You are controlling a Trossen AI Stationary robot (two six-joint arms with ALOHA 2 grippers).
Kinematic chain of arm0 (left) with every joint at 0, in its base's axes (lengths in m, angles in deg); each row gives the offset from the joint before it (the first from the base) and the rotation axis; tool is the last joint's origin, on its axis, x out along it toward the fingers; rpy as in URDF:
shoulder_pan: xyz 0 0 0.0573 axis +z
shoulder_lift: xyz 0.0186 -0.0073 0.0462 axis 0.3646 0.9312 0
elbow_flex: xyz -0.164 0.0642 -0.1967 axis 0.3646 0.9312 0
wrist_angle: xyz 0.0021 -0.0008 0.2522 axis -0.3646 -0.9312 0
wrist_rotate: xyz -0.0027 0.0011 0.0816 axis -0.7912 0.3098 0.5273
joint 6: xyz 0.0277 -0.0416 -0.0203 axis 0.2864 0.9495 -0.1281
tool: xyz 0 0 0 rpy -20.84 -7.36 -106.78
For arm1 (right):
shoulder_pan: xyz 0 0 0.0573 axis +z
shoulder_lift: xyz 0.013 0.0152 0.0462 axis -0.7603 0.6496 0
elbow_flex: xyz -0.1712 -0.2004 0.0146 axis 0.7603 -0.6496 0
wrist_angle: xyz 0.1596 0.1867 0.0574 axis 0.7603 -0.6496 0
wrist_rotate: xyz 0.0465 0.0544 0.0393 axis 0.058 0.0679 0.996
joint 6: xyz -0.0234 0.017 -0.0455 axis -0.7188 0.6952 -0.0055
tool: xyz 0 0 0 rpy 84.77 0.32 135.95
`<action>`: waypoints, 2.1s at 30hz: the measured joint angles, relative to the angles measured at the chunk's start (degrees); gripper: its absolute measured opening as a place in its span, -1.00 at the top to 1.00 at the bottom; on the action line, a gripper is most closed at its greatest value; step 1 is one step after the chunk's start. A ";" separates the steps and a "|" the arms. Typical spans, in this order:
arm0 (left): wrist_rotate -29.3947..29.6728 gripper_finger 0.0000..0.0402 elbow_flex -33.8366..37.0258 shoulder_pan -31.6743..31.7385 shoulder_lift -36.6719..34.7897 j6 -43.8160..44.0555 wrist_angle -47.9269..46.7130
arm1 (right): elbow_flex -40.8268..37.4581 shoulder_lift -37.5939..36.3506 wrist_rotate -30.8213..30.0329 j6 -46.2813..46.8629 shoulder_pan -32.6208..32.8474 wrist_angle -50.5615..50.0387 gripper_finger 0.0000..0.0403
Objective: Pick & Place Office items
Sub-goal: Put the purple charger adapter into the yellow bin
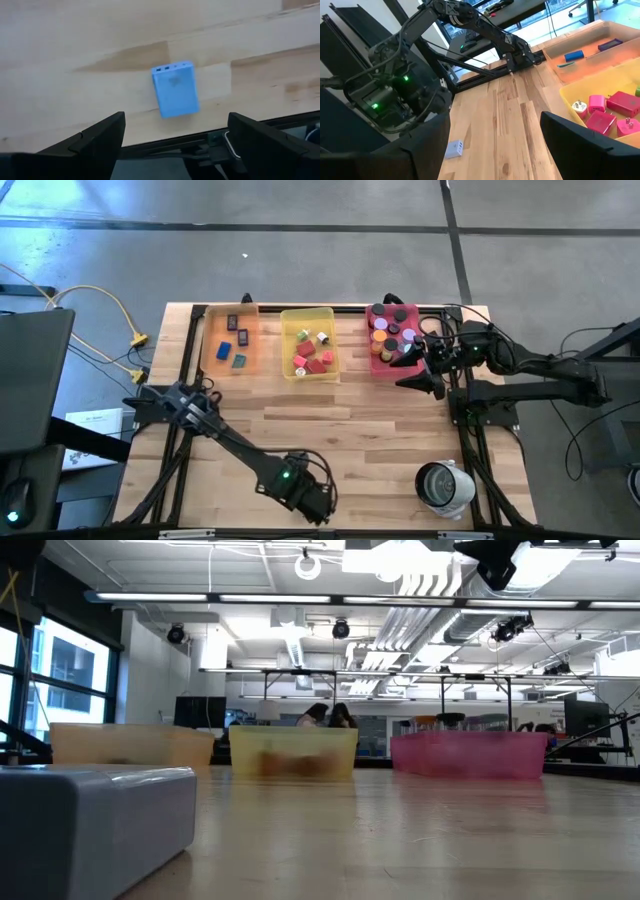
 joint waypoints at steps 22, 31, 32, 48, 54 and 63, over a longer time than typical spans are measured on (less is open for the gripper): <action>-2.52 -0.71 0.04 2.12 0.11 1.34 6.64 | 0.00 0.09 0.03 -0.48 0.02 -3.30 -0.49; -3.92 -0.71 0.04 2.25 0.07 7.62 2.85 | 0.01 0.11 -0.01 -0.48 0.02 -3.33 -0.49; -2.78 -0.71 0.04 2.25 0.07 9.08 1.86 | 0.02 0.11 0.00 -0.48 0.02 -3.32 -0.49; -3.81 -0.71 0.06 0.88 4.72 12.38 1.16 | 0.00 0.11 -0.01 -0.49 0.02 -3.49 -0.49; -4.94 -0.71 0.11 0.92 5.18 8.87 -0.66 | 0.00 0.11 -0.04 -0.48 0.00 -3.78 -0.49; -2.80 -0.71 0.09 0.81 5.16 11.33 0.93 | 0.00 0.11 -0.04 1.07 0.02 -4.17 -0.49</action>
